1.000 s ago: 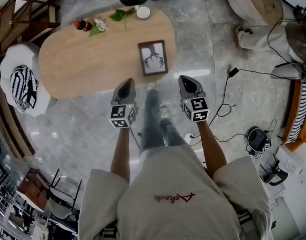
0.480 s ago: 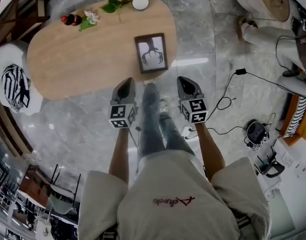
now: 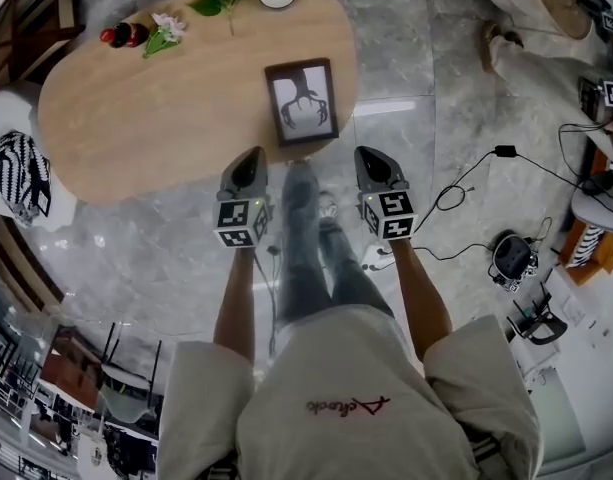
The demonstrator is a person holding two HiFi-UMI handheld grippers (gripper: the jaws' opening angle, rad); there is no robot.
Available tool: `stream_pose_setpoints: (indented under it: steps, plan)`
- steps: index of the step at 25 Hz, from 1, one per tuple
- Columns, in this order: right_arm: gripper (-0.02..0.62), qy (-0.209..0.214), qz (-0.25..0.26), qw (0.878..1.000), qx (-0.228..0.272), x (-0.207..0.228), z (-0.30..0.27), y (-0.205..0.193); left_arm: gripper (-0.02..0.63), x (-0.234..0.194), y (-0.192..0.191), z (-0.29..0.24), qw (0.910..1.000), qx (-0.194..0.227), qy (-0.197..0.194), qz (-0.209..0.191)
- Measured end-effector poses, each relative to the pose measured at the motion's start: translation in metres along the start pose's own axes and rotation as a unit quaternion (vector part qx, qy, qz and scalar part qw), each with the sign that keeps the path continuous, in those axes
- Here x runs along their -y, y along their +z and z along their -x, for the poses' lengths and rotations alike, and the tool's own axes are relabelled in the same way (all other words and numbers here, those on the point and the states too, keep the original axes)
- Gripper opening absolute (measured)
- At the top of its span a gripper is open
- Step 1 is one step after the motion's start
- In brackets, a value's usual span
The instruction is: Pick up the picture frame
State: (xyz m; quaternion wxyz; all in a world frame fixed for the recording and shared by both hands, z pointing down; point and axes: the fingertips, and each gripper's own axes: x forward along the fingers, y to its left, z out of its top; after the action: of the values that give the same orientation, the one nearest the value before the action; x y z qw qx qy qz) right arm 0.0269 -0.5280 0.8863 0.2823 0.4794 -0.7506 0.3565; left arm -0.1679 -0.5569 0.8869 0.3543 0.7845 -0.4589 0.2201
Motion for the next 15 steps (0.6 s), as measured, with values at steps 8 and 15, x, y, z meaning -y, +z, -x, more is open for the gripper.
stream_pose_setpoints:
  steps: [8, 15]
  plan:
    - [0.006, 0.002, -0.008, 1.000, -0.012, 0.006, -0.048, -0.007, 0.003, -0.015, -0.015, -0.039, 0.9998, -0.019, -0.004, 0.009]
    - [0.066, 0.009, -0.016, 1.000, -0.020, 0.014, -0.086, -0.004, 0.047, -0.029, -0.027, -0.076, 0.9978, -0.053, -0.017, 0.037]
